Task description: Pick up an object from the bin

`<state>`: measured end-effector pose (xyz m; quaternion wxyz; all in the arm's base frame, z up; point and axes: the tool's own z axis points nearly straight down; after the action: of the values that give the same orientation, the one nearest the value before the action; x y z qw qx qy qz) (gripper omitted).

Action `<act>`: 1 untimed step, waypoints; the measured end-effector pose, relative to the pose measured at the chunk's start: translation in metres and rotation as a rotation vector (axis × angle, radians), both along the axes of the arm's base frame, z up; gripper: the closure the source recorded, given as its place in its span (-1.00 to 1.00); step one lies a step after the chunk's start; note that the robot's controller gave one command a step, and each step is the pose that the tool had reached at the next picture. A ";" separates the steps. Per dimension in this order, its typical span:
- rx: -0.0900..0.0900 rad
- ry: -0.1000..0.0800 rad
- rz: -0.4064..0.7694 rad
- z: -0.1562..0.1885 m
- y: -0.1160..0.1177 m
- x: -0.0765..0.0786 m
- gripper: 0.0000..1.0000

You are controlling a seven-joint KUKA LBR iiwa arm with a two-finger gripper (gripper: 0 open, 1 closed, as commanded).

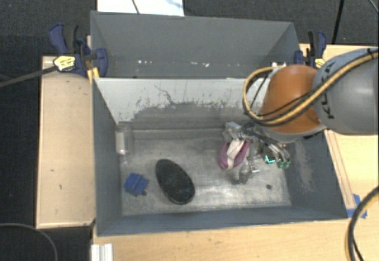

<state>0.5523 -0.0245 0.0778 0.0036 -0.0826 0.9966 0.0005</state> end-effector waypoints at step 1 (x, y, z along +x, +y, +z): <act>0.000 0.000 -0.058 -0.001 0.007 0.028 -1.00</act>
Offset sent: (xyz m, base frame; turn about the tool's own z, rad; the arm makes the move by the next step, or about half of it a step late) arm 0.0254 0.0060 -0.0029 0.0599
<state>0.5800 -0.0177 0.0763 0.0037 -0.0535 0.9986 0.0005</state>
